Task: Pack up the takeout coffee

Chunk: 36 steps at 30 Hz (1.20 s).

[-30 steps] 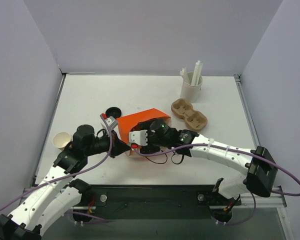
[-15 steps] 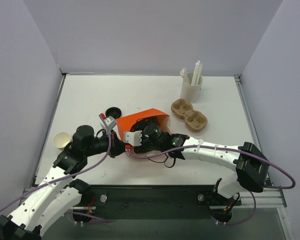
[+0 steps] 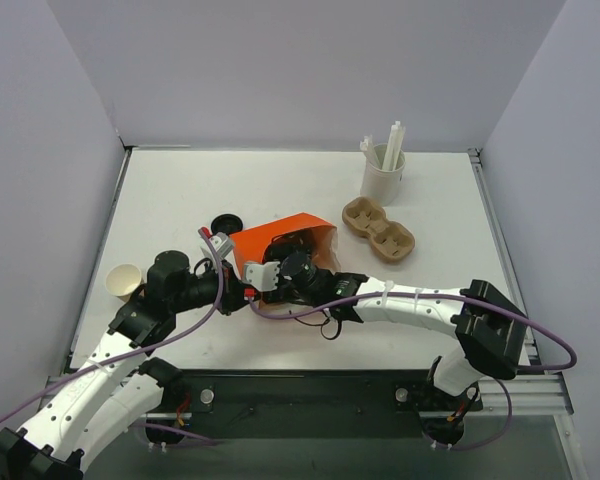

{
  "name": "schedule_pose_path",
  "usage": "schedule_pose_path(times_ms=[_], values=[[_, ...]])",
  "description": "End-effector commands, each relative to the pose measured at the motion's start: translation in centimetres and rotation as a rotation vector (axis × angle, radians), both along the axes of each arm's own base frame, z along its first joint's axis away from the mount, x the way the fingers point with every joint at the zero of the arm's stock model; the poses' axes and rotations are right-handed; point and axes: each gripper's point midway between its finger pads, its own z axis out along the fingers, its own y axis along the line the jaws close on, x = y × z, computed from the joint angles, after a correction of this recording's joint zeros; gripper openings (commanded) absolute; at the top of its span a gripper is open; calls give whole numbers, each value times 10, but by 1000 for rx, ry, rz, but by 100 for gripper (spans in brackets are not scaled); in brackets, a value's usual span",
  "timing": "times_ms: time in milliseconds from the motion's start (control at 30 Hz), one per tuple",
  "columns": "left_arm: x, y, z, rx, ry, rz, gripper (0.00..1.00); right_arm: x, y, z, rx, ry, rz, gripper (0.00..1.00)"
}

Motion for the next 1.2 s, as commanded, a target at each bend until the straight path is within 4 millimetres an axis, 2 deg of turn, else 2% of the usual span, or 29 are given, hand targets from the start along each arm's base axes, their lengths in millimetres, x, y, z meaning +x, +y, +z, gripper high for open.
schedule_pose_path(times_ms=[0,100,200,300,533,800,1167], values=[[-1,-6,14,-42,-31,-26,0,6,3,11,33,-32,-35,33],[0,-5,13,-35,-32,-21,0,5,-2,15,26,-20,-20,33],[1,-4,10,-24,-29,-14,0,8,-13,30,50,7,-26,33],[1,-3,10,-23,-31,-10,0,9,-27,33,37,41,-29,33],[2,-3,7,-21,-28,-10,0,12,-42,34,22,88,-16,33],[2,-3,9,-24,-32,-8,0,18,-40,22,0,139,3,33],[2,-4,8,-25,-28,-10,0,33,-30,24,15,99,-18,33]])
